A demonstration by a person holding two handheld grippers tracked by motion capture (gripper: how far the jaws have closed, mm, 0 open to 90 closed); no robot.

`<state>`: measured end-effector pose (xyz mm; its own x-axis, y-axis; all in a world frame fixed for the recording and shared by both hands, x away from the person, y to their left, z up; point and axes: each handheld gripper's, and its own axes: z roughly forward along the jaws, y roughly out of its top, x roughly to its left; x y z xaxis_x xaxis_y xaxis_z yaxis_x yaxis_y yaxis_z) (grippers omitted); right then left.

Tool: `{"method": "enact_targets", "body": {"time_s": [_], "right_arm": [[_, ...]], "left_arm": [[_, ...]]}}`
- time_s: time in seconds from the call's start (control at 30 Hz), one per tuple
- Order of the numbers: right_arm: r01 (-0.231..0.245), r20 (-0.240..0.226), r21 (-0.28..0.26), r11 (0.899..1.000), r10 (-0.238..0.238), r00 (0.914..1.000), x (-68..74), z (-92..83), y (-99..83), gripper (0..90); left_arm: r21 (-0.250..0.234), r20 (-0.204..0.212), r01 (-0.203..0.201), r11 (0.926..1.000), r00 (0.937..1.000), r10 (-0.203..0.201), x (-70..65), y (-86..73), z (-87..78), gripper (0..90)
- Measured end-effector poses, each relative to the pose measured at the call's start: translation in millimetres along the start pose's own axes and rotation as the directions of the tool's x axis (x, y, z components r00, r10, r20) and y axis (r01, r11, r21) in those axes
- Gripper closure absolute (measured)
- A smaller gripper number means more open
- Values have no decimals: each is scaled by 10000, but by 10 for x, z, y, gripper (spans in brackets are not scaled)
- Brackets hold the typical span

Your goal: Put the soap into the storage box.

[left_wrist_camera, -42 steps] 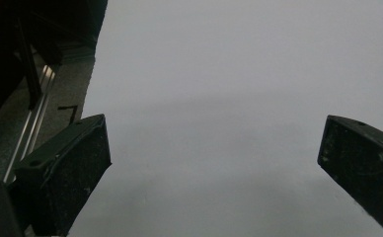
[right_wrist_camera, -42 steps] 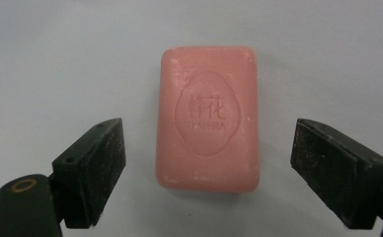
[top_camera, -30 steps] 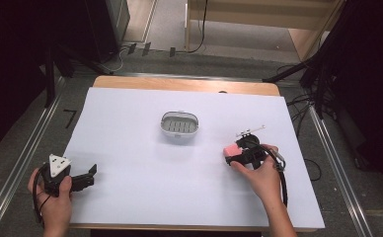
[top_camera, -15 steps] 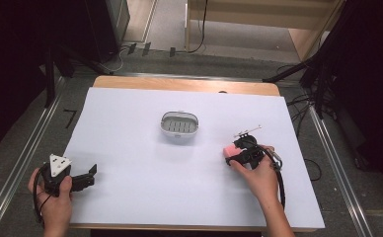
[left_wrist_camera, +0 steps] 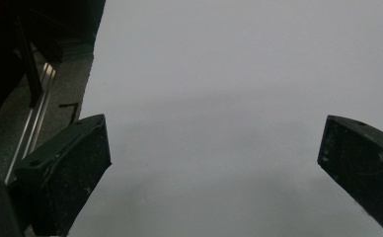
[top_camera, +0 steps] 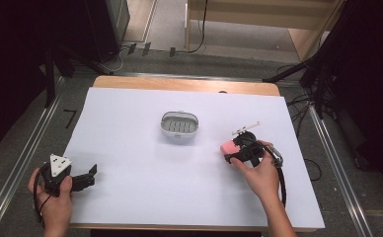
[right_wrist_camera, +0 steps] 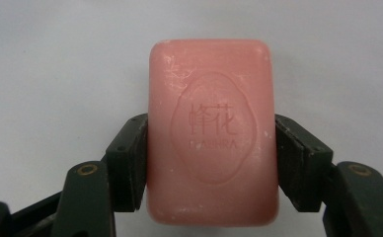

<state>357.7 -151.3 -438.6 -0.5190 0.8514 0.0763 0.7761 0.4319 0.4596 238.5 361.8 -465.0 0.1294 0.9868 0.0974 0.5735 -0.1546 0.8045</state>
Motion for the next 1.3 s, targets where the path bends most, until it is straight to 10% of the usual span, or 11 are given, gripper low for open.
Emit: {"method": "enact_targets", "body": {"time_s": [0.8,1.3], "right_arm": [[1843,-1322,-779,9798,-1934,9722,139,-111,347,389],[3413,-2441,-1477,9283,-3687,8969,257,-36,518,389]], "left_arm": [[13,17,-37,10000,10000,37,-2,1,2,1],[5,15,-83,10000,10000,83,-4,0,2,1]]}}
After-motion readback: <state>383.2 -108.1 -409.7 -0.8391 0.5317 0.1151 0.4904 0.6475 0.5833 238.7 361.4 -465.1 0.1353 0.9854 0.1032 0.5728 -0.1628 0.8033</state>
